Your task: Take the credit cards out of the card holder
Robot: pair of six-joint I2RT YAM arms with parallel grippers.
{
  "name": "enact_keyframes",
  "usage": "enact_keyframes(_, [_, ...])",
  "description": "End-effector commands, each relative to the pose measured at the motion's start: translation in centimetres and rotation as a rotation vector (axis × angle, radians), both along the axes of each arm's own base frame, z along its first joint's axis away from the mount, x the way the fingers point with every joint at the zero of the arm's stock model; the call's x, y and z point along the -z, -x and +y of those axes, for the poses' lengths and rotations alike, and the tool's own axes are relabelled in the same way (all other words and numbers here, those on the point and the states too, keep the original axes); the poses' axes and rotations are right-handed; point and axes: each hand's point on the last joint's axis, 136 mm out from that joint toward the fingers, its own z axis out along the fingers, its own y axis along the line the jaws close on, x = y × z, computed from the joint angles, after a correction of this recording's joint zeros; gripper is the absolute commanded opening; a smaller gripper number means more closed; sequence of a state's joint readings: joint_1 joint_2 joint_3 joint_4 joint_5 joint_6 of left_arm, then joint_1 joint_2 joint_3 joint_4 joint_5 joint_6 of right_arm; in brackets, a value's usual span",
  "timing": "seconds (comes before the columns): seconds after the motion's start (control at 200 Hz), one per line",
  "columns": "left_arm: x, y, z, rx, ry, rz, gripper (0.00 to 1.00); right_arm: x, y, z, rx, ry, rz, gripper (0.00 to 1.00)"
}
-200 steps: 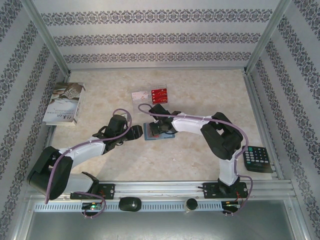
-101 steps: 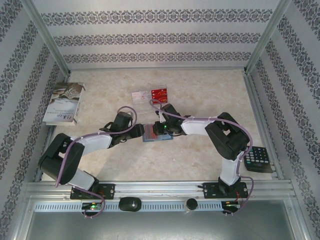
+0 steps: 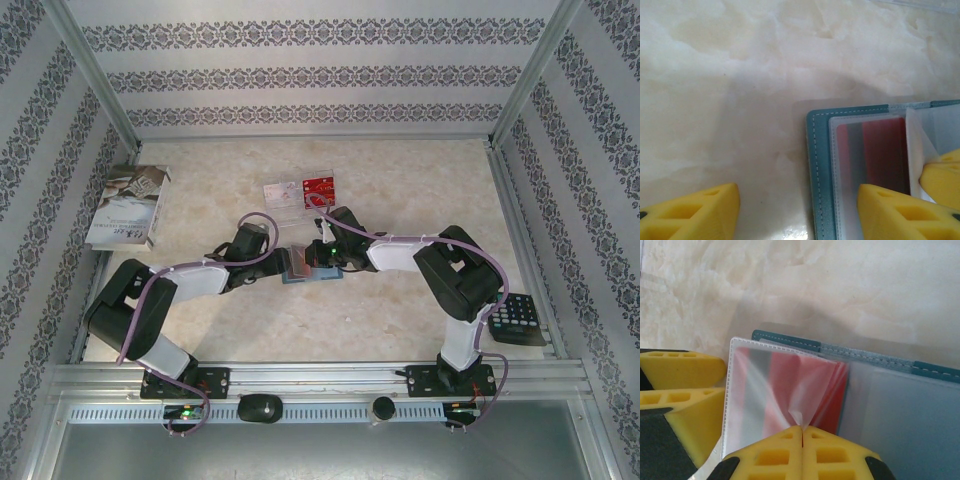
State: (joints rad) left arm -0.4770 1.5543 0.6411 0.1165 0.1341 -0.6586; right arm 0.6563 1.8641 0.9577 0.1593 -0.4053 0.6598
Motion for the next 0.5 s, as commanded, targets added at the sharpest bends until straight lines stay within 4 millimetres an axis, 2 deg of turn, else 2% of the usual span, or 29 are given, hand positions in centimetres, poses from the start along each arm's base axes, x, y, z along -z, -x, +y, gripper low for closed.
enact_keyframes(0.0, [-0.4,-0.5,-1.4,0.035,-0.003,-0.016,0.64,-1.5,-0.5,0.3,0.007,-0.040,-0.026,0.00])
enact_keyframes(0.11, [-1.1,-0.6,-1.9,0.044,0.016,-0.030,0.66,-1.3,-0.3,0.4,0.011,-0.033,-0.021,0.00])
enact_keyframes(0.21, [-2.0,-0.6,-3.0,0.080,0.024,-0.047,0.67,-1.2,-0.2,0.6,0.014,-0.027,-0.024,0.00])
enact_keyframes(0.38, [-2.2,-0.4,-4.1,0.114,0.025,-0.036,0.67,-1.5,-0.3,0.5,0.029,-0.026,-0.027,0.21])
enact_keyframes(0.495, [-2.3,-0.3,-4.2,0.119,0.028,-0.034,0.67,-2.5,-0.4,0.0,0.053,-0.022,-0.052,0.33])
